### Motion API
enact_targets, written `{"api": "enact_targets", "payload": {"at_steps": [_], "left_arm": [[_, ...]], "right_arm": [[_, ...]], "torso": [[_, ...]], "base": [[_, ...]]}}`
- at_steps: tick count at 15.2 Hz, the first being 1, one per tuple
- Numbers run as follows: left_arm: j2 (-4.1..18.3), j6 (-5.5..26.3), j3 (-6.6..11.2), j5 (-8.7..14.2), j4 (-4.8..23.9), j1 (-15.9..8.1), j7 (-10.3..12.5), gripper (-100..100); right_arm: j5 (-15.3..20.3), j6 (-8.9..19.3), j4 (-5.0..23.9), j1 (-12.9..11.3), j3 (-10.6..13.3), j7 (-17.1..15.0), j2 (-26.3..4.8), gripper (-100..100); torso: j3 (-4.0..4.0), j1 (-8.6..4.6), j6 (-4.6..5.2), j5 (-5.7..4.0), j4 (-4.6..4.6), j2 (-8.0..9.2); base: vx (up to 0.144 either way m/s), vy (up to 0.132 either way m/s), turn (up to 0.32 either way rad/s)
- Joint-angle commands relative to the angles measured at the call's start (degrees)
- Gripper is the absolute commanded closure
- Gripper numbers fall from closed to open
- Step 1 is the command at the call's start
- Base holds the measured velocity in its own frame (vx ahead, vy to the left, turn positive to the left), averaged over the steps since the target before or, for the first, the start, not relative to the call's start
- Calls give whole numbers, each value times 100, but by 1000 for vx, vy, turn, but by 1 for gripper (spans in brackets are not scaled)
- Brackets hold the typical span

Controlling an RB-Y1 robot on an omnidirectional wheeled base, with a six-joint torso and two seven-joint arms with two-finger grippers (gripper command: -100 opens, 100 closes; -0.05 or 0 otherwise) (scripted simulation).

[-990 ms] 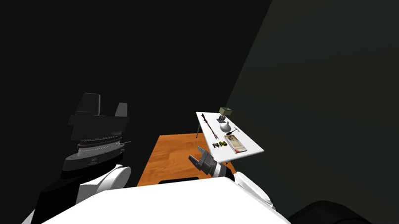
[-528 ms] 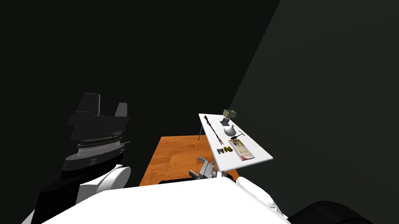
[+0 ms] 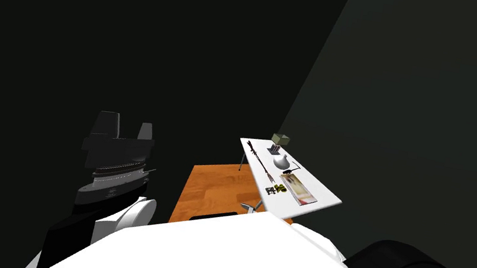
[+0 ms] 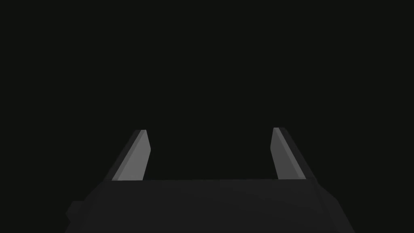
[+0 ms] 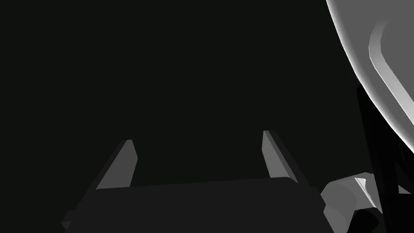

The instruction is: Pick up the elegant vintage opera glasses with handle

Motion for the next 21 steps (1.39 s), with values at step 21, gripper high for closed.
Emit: {"api": "enact_targets", "payload": {"at_steps": [21], "left_arm": [[0, 0, 1, 0, 0, 0, 0, 0]], "right_arm": [[1598, 1163, 564, -179, 1914, 605, -2256, -100]], "torso": [[2, -15, 2, -4, 1, 5]], "base": [[135, -12, 54]]}}
